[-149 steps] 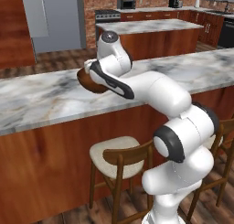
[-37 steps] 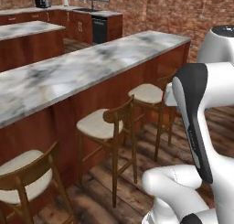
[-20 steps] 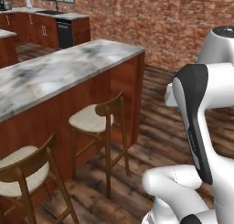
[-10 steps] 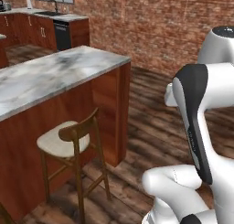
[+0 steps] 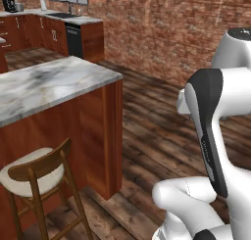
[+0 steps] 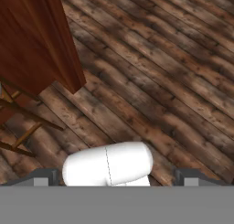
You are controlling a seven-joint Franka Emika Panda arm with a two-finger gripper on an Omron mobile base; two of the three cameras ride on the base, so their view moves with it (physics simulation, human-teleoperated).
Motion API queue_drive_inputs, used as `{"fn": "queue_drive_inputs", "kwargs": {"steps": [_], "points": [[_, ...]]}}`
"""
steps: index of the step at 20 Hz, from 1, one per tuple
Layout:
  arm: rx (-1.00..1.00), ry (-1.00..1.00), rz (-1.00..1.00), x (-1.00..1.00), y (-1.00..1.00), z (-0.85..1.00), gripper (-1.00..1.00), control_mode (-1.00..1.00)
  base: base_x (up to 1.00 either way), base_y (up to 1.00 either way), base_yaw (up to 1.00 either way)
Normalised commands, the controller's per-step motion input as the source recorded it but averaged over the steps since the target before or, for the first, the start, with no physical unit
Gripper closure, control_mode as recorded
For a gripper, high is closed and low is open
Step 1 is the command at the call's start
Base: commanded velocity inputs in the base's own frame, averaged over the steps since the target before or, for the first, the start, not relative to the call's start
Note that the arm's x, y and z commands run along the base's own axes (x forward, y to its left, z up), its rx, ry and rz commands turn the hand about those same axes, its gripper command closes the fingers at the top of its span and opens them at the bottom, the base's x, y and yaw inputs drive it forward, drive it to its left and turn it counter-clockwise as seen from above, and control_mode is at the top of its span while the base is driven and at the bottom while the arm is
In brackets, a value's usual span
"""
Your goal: There is a bowl on the dining counter. Grab a lemon wedge from the fridge and place it in the bowl. Then get the liquor bottle and glass cup from the cabinet and place them next to the bowl.
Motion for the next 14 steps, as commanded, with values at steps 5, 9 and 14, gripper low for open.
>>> {"fn": "queue_drive_inputs", "kwargs": {"steps": [5, 9, 14], "points": [[0.0, 0.0, 0.0, 0.0, 0.0, 0.0, -1.0, 1.0, 0.83, -1.0, 0.3], [0.0, 0.0, 0.0, 0.0, 0.0, 0.0, -1.0, 1.0, 0.88, -1.0, 0.33], [0.0, 0.0, 0.0, 0.0, 0.0, 0.0, -1.0, 1.0, 0.97, -0.98, 0.33]]}}
